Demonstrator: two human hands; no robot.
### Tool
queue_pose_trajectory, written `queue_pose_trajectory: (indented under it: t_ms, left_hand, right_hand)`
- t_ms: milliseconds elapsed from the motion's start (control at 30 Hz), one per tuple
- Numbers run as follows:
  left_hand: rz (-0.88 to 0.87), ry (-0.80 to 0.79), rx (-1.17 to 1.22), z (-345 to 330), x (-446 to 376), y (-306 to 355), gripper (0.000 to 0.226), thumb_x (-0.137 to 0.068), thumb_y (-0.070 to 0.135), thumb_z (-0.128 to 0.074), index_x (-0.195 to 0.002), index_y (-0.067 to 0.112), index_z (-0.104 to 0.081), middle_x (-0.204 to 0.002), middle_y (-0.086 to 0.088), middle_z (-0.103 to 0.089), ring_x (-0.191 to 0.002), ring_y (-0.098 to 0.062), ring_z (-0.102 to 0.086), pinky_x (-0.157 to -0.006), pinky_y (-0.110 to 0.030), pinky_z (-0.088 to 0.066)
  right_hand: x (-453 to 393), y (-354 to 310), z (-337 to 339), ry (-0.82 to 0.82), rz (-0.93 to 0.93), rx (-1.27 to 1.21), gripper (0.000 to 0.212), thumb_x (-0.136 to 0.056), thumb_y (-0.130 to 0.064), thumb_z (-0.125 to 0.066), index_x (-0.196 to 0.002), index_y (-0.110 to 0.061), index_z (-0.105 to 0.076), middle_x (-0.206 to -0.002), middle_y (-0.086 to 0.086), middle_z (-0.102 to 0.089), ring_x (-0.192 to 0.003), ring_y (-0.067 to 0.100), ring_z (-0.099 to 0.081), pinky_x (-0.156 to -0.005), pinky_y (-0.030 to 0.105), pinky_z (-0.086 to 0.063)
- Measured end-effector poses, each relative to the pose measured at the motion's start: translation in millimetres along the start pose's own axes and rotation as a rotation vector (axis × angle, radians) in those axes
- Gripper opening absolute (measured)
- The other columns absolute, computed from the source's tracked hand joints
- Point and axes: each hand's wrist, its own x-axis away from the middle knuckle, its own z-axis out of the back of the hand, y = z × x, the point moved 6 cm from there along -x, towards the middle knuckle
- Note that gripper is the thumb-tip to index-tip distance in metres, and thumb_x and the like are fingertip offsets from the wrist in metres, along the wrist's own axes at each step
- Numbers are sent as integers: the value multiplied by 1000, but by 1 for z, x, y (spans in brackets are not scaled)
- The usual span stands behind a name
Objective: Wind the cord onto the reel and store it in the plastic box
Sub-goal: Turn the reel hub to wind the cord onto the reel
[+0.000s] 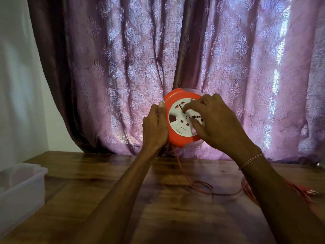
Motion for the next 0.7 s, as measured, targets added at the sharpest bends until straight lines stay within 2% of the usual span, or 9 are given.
queue_pose_trajectory:
  t_ms: [67, 100, 167, 267, 400, 467, 567, 600, 700]
  left_hand:
    - [12, -4, 7, 1, 0, 0, 54, -99, 69, -24, -76, 26, -49, -77, 19, -66, -65, 0, -58, -61, -38, -44]
    - [22, -6, 5, 1, 0, -1, 55, -99, 69, -24, -78, 25, -50, -77, 17, -67, -67, -1, -59, -64, -41, -48]
    - [28, -11, -3, 1, 1, -2, 57, -100, 68, -24, -81, 22, -53, -74, 6, -66, -71, -7, -63, -71, -50, -53]
    - [15, -12, 8, 0, 2, 0, 59, -100, 66, -26, -84, 18, -55, -75, 0, -67, -76, -20, -66, -72, -55, -54]
    - [-20, 10, 31, 1, 3, 4, 58, -99, 65, -28, -82, 17, -54, -72, -2, -64, -71, -21, -63, -70, -55, -51]
    - [-33, 25, 30, 1, 3, 5, 57, -100, 64, -29, -80, 16, -53, -69, -2, -62, -68, -21, -59, -70, -55, -49]
    - [-25, 29, 37, 2, 2, 5, 57, -100, 63, -29, -81, 14, -53, -70, -3, -61, -72, -29, -60, -71, -56, -50]
    - [-20, 27, 43, 2, 2, 4, 58, -100, 63, -29, -82, 14, -54, -72, -4, -63, -73, -29, -62, -71, -56, -51]
    - [-24, 29, 40, 2, 2, 6, 60, -100, 63, -28, -86, 13, -58, -76, -4, -67, -76, -28, -64, -73, -55, -52]
  right_hand:
    - [1, -2, -10, -217, 68, -21, 46, -89, -15, -57, -127, -39, -59, -133, 8, -50, -119, 29, -40, -93, 45, -45]
    - [3, -3, -14, -292, 64, 6, 52, -90, -13, -55, -131, -44, -55, -142, 9, -43, -126, 29, -35, -96, 44, -43]
    - [5, -6, -18, -317, 42, 83, 58, -90, -15, -54, -135, -51, -49, -148, 7, -36, -130, 29, -31, -93, 42, -44]
    - [6, -13, -13, -213, 32, 165, 56, -88, -23, -58, -134, -53, -50, -141, 5, -44, -127, 27, -35, -85, 39, -48]
    - [7, -13, -11, -118, -8, 219, 55, -84, -31, -59, -132, -57, -50, -123, 3, -56, -116, 27, -47, -73, 36, -48]
    - [8, -12, -10, -62, -47, 196, 58, -78, -42, -62, -133, -56, -49, -117, 1, -65, -108, 29, -57, -73, 37, -51]
    - [7, -4, -6, 66, -180, 150, 62, -75, -69, -57, -132, -47, -54, -103, 4, -74, -93, 35, -65, -70, 38, -52]
    - [7, -3, -4, 107, -206, 130, 62, -78, -72, -54, -131, -41, -57, -100, 6, -75, -91, 37, -65, -69, 39, -53]
    - [6, -4, -4, 155, -170, 98, 57, -88, -65, -50, -129, -27, -62, -98, 11, -75, -87, 38, -67, -70, 40, -56]
